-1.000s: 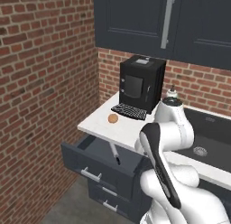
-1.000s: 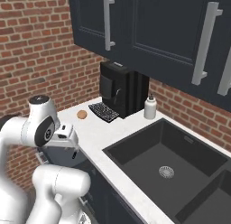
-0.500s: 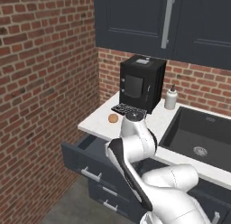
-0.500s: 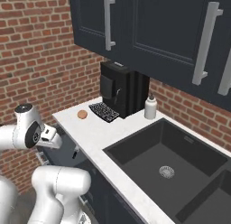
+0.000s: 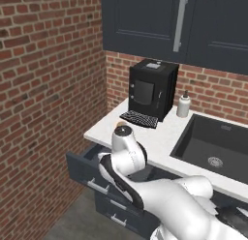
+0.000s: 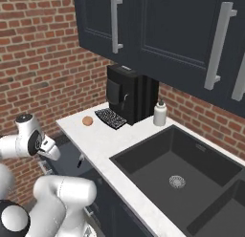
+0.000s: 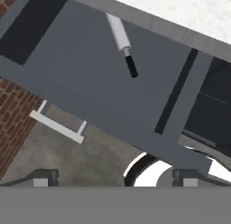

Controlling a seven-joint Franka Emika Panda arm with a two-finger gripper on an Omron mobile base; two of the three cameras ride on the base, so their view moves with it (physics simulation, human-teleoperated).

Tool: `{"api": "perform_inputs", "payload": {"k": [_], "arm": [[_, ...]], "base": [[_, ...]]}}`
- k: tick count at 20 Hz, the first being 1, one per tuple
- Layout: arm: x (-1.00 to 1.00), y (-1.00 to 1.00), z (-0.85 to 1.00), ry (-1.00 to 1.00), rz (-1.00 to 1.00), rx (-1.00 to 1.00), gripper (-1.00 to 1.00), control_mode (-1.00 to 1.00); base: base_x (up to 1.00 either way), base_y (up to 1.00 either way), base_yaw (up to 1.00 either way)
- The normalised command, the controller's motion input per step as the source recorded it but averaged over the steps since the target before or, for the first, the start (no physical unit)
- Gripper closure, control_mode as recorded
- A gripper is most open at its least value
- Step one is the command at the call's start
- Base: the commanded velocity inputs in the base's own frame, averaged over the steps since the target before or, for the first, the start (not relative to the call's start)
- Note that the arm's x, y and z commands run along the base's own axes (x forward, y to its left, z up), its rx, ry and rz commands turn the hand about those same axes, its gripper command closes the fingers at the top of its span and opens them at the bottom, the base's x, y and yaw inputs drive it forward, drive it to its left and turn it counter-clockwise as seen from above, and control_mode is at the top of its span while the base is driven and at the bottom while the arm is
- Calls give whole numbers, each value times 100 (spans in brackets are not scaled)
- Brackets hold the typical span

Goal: Pick the rolling pin from the drawer and place it on the counter.

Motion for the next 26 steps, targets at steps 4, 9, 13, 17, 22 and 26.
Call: {"api": "perform_inputs", "payload": {"k": [4, 9, 13, 17, 22, 26], "arm": [[72, 13, -10, 24, -26, 7, -100, -100], [69, 0, -2, 6, -9, 2, -100, -100], [33, 0, -29, 0, 0, 0, -100, -100], [22, 3, -50, 0, 0, 0, -100, -100], [9, 1, -55, 0, -2, 0, -100, -100], [9, 8, -57, 0, -3, 0, -100, -100]], "base": [[0, 0, 0], [0, 0, 0], [0, 0, 0], [0, 0, 0], [0, 0, 0], [0, 0, 0]]}}
